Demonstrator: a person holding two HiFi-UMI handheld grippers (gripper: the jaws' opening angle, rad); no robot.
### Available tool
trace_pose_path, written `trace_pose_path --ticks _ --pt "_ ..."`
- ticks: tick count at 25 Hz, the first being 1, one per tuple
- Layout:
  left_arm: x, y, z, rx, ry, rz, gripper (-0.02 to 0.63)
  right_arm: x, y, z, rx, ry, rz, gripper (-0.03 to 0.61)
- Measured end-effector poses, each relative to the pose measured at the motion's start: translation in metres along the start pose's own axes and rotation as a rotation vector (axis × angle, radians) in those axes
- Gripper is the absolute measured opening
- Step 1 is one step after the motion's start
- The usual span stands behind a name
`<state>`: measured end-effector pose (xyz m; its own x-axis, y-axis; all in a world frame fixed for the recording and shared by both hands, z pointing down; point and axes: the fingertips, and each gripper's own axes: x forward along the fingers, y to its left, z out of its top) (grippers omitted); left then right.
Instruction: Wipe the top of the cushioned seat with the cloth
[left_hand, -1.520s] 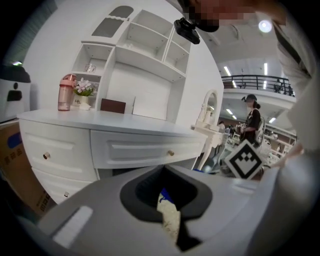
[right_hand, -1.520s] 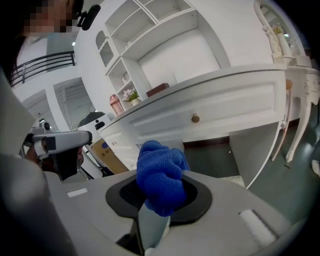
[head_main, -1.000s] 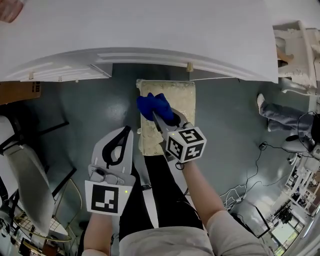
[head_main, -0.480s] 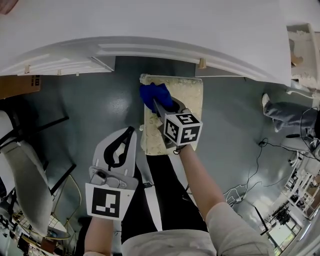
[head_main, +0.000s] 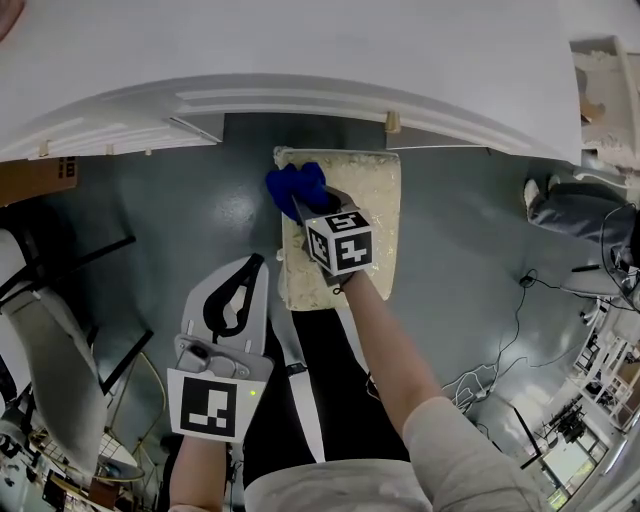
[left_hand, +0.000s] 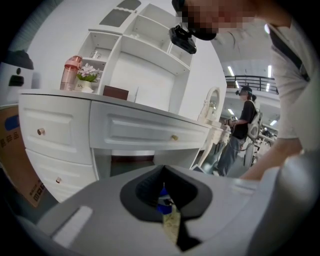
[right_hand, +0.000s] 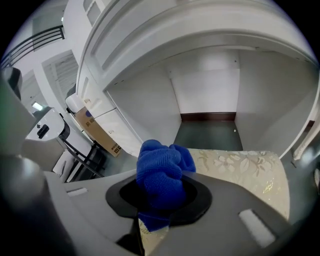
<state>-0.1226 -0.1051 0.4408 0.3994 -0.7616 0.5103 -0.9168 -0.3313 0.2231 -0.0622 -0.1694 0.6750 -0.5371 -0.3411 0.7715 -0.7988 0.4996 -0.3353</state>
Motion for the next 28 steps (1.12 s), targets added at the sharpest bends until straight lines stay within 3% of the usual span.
trace_pose_path --ticks 8,28 --pt "0.004 -0.008 0.001 0.014 0.011 -0.013 0.000 -0.009 -0.016 -0.002 -0.030 -0.003 -0.005 0.100" --pt "0.029 -0.047 0.001 0.041 0.031 -0.074 0.000 -0.074 -0.140 -0.030 0.111 -0.025 -0.166 0.100"
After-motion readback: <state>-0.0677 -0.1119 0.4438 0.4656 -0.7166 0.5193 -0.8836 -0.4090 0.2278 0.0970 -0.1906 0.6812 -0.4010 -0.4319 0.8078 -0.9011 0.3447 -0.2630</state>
